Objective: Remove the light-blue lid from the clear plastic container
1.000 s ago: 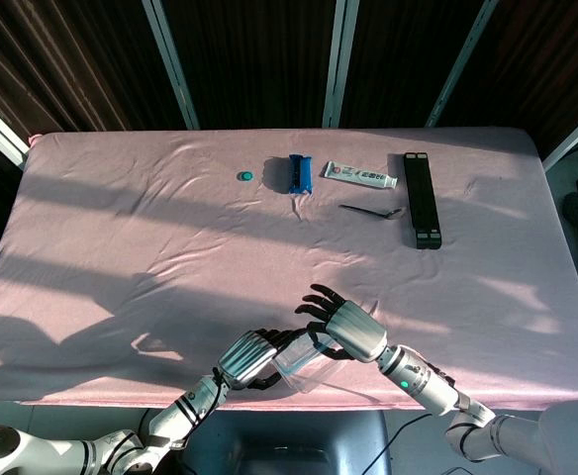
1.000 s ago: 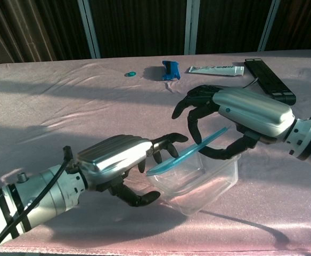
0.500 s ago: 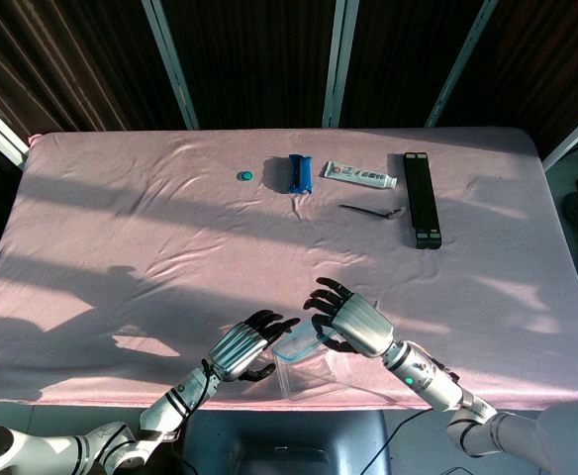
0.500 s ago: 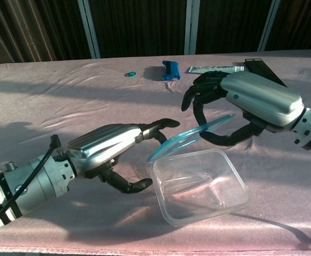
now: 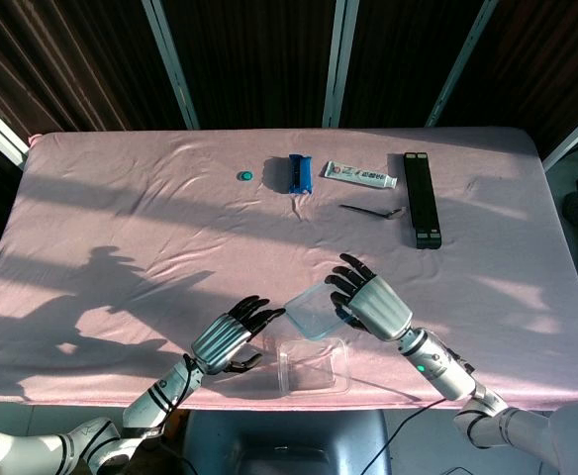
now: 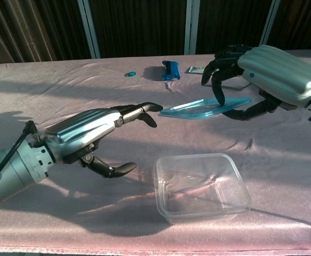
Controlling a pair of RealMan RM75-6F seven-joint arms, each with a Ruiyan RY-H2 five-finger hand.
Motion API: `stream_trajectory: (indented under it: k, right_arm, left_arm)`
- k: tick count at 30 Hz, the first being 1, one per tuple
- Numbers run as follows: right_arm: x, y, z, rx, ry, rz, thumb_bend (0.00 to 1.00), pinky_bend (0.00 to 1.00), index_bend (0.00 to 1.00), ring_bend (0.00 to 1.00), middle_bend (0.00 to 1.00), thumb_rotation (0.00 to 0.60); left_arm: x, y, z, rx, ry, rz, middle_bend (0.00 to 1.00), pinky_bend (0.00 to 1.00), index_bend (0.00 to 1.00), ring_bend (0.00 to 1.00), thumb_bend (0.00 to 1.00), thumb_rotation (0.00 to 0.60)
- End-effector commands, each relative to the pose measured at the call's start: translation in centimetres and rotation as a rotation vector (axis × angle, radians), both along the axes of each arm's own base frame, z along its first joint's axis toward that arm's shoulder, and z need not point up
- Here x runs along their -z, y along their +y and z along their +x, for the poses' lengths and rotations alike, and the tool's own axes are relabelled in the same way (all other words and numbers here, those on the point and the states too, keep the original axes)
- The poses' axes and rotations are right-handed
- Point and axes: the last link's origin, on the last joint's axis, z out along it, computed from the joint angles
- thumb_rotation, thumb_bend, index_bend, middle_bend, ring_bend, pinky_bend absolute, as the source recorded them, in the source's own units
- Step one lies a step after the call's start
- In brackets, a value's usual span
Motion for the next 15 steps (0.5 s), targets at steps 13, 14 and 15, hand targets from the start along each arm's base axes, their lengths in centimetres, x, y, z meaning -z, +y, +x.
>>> stream_trajectory:
  k: [13,14,15]
  right_arm:
    - [2.3,-0.9,-5.3,0.253,0.234,0.098,0.23,0.05,0.09,0.07,0.17,0.600]
    - [2.1,-0.5,-5.4,0.265,0.245,0.118,0.17,0.02,0.03,0.04,0.13,0.600]
    - [2.0,-0.2,-5.5,0.275,0.253,0.134,0.14,0.01,0.01,0.02,0.11,0.600]
  left_arm:
    - [-4.5,0.5,-4.9,-0.098,0.049,0.095,0.00,0.02,0.00,0.00,0.33,0.600]
    - [-4.9,0.5,-5.5,-0.109,0.057,0.101,0.00,0.02,0.00,0.00,0.33,0.600]
    - [-5.2,0.4,-5.9,-0.119,0.061,0.106,0.00,0.02,0.00,0.00,0.33,0.600]
